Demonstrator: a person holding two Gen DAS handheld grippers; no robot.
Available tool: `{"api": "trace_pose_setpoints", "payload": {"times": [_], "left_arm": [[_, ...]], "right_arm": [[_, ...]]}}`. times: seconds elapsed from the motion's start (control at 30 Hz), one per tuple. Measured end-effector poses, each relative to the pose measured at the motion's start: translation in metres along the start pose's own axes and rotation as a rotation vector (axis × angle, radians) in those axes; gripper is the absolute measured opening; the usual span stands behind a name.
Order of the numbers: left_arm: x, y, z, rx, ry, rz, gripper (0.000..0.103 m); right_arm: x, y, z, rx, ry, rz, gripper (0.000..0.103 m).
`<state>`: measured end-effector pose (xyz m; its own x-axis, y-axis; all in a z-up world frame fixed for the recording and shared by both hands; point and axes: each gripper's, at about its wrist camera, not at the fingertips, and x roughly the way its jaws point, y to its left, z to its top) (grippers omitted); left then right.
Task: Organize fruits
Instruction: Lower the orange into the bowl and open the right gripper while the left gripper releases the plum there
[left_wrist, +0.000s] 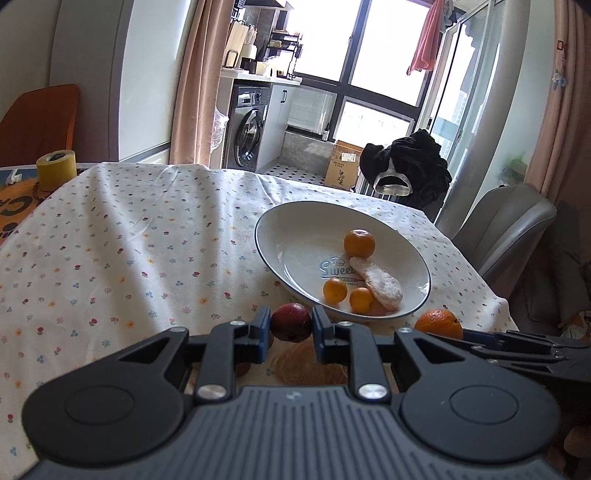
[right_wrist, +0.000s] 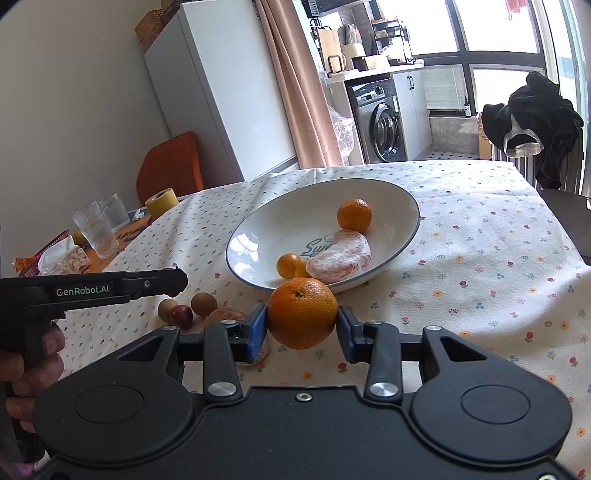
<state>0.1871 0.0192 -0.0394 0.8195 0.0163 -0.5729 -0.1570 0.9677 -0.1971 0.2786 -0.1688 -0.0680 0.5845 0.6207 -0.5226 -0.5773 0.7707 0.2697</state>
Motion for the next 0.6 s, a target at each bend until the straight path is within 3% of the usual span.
{"api": "trace_pose_setpoints", "payload": {"times": [0.6], "left_arm": [[0.032,-0.015,0.030,0.043,0.008,-0.012,0.022]], "right_arm": [[0.018,-0.004,0.030,-0.006,-0.023,0.001,0.038]]}}
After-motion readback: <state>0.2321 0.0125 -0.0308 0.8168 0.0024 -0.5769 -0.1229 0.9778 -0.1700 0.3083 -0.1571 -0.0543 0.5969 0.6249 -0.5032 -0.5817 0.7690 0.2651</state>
